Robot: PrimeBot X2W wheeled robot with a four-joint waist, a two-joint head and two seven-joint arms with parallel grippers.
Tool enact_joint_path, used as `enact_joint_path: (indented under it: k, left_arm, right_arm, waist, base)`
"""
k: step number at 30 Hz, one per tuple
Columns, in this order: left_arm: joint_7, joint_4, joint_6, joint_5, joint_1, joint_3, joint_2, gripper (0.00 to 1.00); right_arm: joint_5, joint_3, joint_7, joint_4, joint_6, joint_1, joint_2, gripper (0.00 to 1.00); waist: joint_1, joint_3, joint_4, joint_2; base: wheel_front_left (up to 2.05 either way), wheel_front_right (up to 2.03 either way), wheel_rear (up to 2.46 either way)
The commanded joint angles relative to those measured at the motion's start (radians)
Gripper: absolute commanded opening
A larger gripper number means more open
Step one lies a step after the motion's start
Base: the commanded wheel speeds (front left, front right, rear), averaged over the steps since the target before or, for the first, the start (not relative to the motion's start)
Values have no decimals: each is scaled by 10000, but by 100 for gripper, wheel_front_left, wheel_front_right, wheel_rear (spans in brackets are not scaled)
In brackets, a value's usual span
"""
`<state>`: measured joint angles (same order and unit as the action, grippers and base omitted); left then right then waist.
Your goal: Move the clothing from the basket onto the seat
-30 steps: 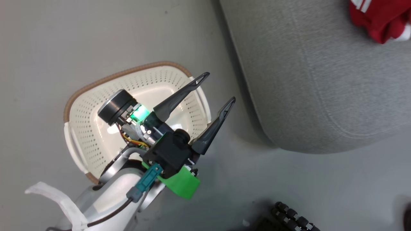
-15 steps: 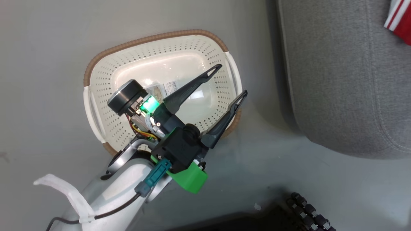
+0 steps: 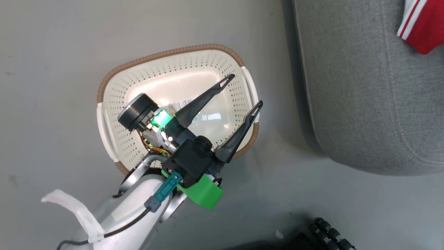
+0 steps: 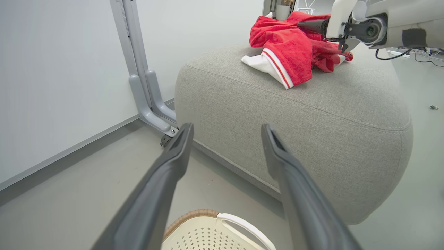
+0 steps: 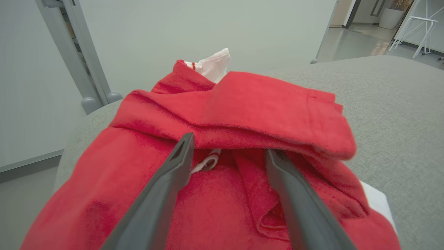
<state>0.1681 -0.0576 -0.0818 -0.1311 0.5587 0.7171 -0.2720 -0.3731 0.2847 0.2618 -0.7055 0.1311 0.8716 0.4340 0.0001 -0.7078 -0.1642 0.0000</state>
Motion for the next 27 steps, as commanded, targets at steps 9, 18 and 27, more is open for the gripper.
enact_joint_path:
  k: [9, 18, 27]
  left_arm:
    - [499, 529, 608, -473, -726, -343, 168, 100]
    - [882, 906, 1486, -1142, -1373, -1437, 210, 100]
    - [976, 898, 2297, -1496, -1905, -3242, 256, 100]
  right_arm:
    - [736, 413, 36, 2769, -7, -2599, -1324, 100]
    - [1658, -81, 37, 5458, -5, -4878, -2965, 100]
    - [2216, -1052, -133, 6972, -5, -6105, -3555, 100]
  waist:
    - [-1, 1791, 36, 0]
    - [-1, 2853, 372, 0]
    - [-1, 3360, 883, 0]
  base:
    - [0, 0, 0]
    - [0, 0, 0]
    - [0, 0, 0]
